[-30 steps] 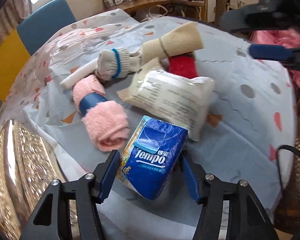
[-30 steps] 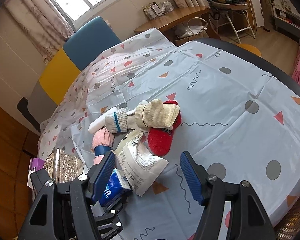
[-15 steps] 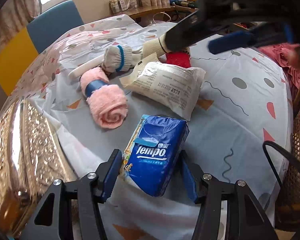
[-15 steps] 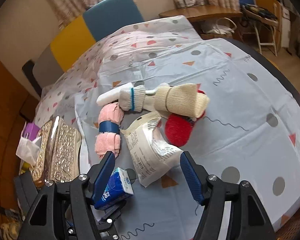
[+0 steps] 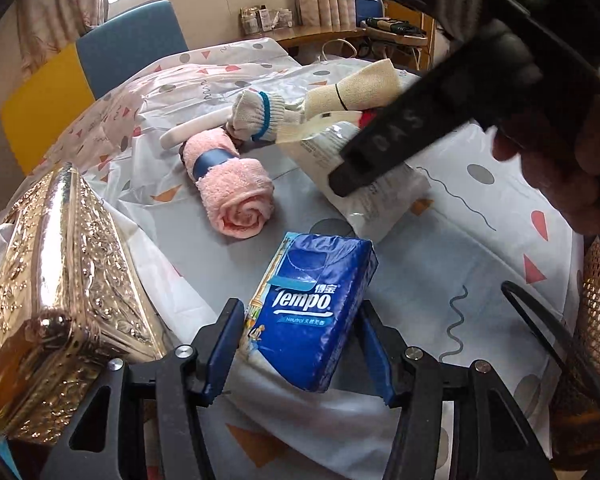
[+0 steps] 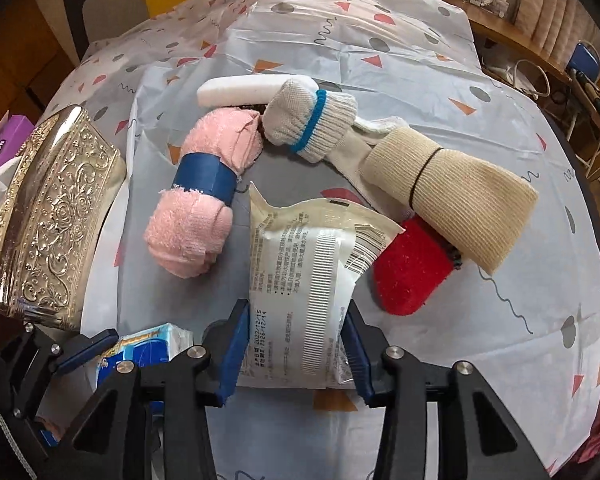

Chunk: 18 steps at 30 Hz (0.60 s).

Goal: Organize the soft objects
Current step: 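Grasp the blue Tempo tissue pack with left tool while right tool grasps the white wipes packet, then carry the Tempo pack into the gold tray and release it with the left tool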

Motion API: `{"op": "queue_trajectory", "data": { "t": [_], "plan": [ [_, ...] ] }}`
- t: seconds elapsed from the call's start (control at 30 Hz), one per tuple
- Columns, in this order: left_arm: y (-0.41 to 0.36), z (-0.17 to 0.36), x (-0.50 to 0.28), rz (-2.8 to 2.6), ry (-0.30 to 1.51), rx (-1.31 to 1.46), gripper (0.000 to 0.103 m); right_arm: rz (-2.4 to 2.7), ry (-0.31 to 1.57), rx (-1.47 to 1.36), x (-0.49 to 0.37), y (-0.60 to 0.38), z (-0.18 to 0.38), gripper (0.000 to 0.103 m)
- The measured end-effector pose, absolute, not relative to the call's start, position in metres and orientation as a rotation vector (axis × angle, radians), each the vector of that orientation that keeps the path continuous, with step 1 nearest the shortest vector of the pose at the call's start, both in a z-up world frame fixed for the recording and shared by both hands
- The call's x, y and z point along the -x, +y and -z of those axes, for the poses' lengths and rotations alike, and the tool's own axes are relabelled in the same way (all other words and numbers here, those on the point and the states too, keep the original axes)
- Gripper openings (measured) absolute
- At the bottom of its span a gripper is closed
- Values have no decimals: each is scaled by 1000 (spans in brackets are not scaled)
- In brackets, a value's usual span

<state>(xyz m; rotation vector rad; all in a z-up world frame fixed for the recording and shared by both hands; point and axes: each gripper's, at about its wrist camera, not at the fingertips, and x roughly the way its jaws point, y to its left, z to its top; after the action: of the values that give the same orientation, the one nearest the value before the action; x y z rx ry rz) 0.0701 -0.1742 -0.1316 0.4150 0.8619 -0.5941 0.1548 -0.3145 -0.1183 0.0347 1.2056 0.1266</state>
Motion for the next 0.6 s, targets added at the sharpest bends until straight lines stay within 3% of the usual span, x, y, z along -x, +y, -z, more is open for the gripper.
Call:
{"op": "queue_trajectory", "data": {
  "t": [0.27,0.6],
  "plan": [
    [-171,112,-74,597,904,-324,46,-111,1193,-146,-137,-338,118,41],
    [-167,79,-79,662,902,-228,40,-83,1186,-137,-137,-345,114,41]
  ]
}}
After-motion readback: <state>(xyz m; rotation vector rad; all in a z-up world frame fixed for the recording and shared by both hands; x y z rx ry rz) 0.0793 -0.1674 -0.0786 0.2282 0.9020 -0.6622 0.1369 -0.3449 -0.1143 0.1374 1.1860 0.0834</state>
